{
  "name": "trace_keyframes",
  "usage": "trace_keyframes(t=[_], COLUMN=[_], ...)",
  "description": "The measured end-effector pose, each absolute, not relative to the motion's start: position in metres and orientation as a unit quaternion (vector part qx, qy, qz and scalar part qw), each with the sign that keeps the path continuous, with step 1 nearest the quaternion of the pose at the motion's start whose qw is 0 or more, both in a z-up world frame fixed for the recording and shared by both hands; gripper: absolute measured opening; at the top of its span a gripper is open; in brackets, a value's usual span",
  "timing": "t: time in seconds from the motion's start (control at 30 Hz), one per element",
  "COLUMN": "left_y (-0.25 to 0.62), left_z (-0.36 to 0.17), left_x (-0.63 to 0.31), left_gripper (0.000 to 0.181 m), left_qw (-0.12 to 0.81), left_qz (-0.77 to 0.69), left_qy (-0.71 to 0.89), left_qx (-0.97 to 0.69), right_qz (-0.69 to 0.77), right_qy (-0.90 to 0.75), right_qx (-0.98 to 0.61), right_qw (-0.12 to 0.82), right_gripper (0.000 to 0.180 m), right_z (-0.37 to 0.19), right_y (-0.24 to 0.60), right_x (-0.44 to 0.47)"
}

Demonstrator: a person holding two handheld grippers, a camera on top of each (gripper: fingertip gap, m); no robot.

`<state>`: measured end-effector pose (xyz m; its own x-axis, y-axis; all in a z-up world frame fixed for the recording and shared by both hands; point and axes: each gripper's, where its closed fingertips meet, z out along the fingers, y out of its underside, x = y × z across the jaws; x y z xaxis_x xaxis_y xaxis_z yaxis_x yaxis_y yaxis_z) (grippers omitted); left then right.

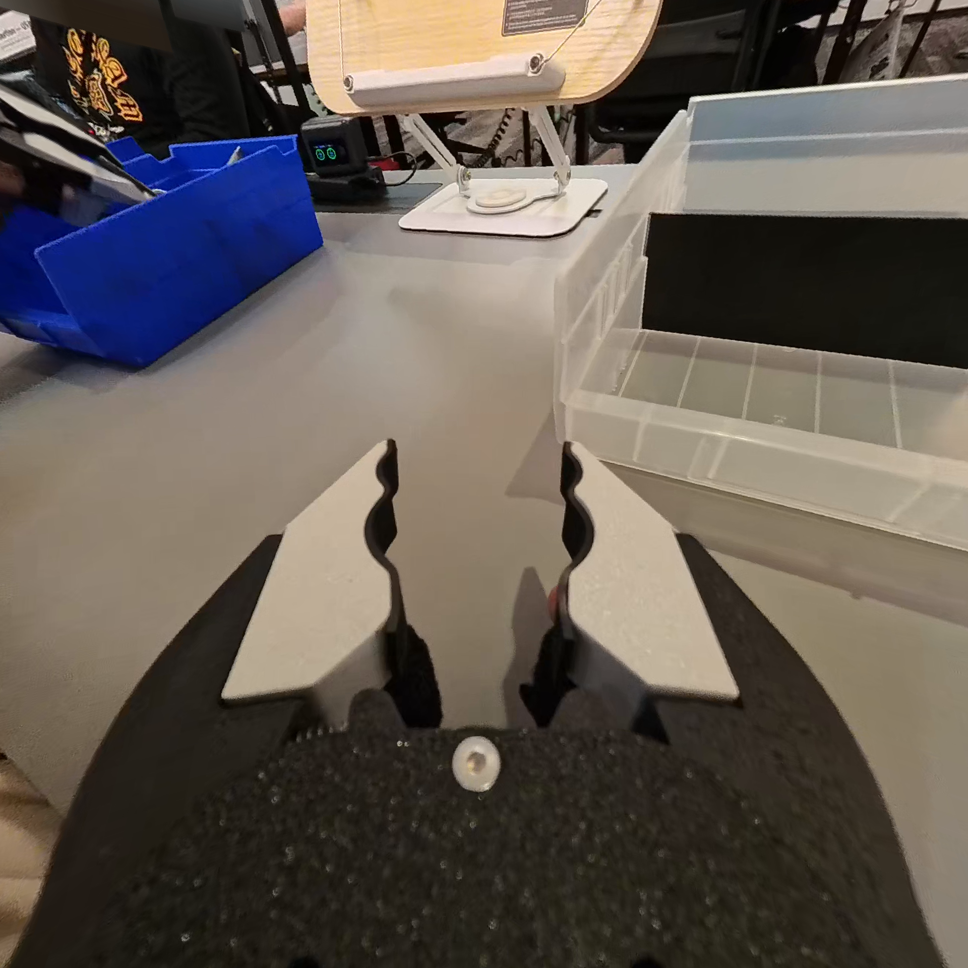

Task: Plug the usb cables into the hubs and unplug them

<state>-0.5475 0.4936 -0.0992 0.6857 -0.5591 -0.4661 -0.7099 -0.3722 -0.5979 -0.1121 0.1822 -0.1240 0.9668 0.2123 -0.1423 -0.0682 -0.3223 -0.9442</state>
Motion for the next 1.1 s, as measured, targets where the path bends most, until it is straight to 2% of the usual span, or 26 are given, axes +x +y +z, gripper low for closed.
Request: trace_keyframes(t=[0.07,0.2,0.37,0.47,0.6,0.73,0.87,0.97,1.1], left_y=[0.497,0.499,0.502,0.501,0.477,0.417,0.341,0.302,0.295], left_z=[-0.099,-0.104,-0.096,-0.058,0.029,0.107,0.146,0.132,0.054], left_x=[-0.544,-0.558,-0.557,-0.552,-0.536,-0.488,-0.428,-0.389,-0.352], left_gripper=[0.039,0.034,0.033,0.033,0.033,0.033,0.033,0.033,0.033], left_qw=[0.42,0.393,0.398,0.454,0.557,0.671,0.741,0.731,0.648], left_qz=[0.107,0.213,0.222,0.247,0.268,0.159,-0.04,-0.178,-0.304], left_qy=[0.377,0.367,0.363,0.363,0.358,0.35,0.334,0.318,0.276], left_qx=[-0.819,-0.816,-0.813,-0.775,-0.7,-0.634,-0.581,-0.577,-0.641], right_qz=[0.124,0.13,0.129,0.128,0.122,0.12,0.109,0.122,0.176], right_qy=[-0.04,-0.038,-0.039,-0.036,-0.033,-0.037,-0.047,-0.044,-0.045], right_qx=[-0.805,-0.806,-0.806,-0.805,-0.801,-0.796,-0.792,-0.798,-0.797], right_qw=[0.578,0.576,0.577,0.579,0.586,0.592,0.599,0.589,0.576], right_gripper=[0.062,0.061,0.059,0.058,0.055,0.054,0.055,0.056,0.056], right_z=[-0.125,-0.126,-0.125,-0.124,-0.12,-0.116,-0.112,-0.11,-0.103], right_y=[0.183,0.183,0.181,0.18,0.179,0.177,0.177,0.176,0.175], right_x=[-0.111,-0.112,-0.113,-0.113,-0.111,-0.114,-0.119,-0.124,-0.14])
